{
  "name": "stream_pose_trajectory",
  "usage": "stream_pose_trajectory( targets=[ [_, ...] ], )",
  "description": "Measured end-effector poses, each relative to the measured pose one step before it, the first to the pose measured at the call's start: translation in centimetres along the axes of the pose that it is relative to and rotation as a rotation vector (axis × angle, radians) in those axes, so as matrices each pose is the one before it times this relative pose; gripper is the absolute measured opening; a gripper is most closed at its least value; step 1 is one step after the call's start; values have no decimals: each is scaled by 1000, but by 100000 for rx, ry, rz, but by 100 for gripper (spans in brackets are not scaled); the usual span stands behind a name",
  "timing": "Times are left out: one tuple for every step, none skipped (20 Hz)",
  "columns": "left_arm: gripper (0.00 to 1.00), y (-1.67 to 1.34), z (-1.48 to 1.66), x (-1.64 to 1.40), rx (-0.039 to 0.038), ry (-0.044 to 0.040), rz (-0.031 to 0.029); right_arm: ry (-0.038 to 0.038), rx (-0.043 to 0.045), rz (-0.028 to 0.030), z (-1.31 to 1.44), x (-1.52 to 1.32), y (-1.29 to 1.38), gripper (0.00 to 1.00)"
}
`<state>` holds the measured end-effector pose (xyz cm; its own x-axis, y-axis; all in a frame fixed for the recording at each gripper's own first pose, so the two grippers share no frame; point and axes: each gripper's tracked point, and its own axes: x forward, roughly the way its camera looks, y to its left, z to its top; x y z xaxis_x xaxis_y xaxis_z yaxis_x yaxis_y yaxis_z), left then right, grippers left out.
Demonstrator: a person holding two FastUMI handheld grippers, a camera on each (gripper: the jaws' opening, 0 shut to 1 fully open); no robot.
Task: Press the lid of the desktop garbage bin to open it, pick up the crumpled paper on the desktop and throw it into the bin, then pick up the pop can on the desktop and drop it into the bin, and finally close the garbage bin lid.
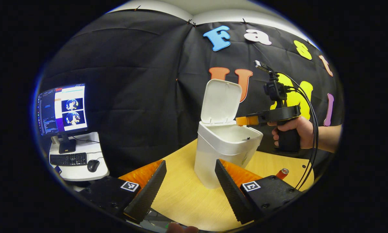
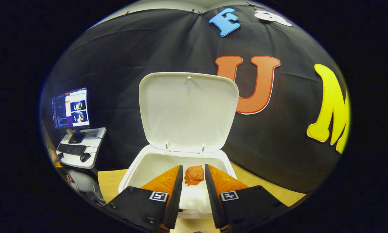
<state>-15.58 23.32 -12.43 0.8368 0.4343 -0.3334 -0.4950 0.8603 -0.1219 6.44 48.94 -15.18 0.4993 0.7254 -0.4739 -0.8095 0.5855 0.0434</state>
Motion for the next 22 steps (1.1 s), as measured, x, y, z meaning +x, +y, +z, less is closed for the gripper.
stream_pose_trajectory(
  targets=[
    [100, 84, -4, -58, 15, -10, 179, -289, 127, -101, 89, 50, 0, 53],
    [100, 14, -1, 43, -62, -89, -61, -473, -58, -138, 113, -204, -68, 58],
    [100, -111, 71, 73, 40, -184, -462, -585, -59, -6, 222, -199, -23, 59],
    [100, -233, 110, 83, 143, -230, -742, -486, 316, 46, 119, -309, 11, 60],
    [100, -371, 44, 70, 215, -336, -1190, -470, 500, 349, 139, -542, -84, 64],
    [99, -596, 427, -46, 560, -1183, -1815, -650, 442, -116, 79, -683, -98, 66],
    [99, -698, 401, 15, 1021, -1960, -1511, -503, -252, -1374, 8, -771, -431, 70],
    [99, -641, 303, 77, 1570, -1371, -1267, -812, 30, -1248, -38, -909, -485, 75],
    [99, -785, 178, 181, 3580, -945, -2202, -1294, 1065, -757, 91, -1194, -381, 85],
    [100, -810, 163, 192, 2650, -924, -1708, -2170, 1861, -1419, 234, -1515, -569, 86],
    [99, -900, 180, 152, 1650, -460, -2090, -1701, 1144, -1402, 308, -1153, -580, 88],
    [99, -921, 118, 87, 641, -198, -2405, -1672, 859, -1599, 326, -1247, -724, 89],
    [99, -845, 60, 196, -111, -203, -2476, -1729, 1030, -1801, 351, -1394, -890, 90],
    [99, -1057, -115, 240, -379, 140, -2911, -1917, 1023, -1832, 387, -1326, -986, 91],
    [99, -1238, -149, 304, -372, 592, -3216, -1686, 397, -2168, 323, -1394, -1093, 92],
    [99, -1105, -87, 354, 26, 160, -3074, -1421, -682, -3017, 191, -1338, -1385, 93],
    [99, -1132, 141, 285, 321, -769, -2911, -1060, -864, -3116, -7, -1351, -1431, 93],
    [99, -996, -26, 234, 586, -318, -2757, -1116, -242, -1937, -32, -1431, -1064, 93],
    [99, -1028, -159, 355, 720, -130, -2620, -955, -183, -2329, -137, -1588, -1177, 94],
    [99, -1045, -351, 409, 910, 453, -2535, -1049, -46, -2570, -299, -1466, -1313, 94],
    [99, -944, -397, 382, 1034, 601, -2116, -955, -255, -2735, -430, -1391, -1452, 94],
    [99, -891, -482, 489, 1068, 460, -2242, -865, -780, -3031, -417, -1374, -1662, 94]
  ],
)
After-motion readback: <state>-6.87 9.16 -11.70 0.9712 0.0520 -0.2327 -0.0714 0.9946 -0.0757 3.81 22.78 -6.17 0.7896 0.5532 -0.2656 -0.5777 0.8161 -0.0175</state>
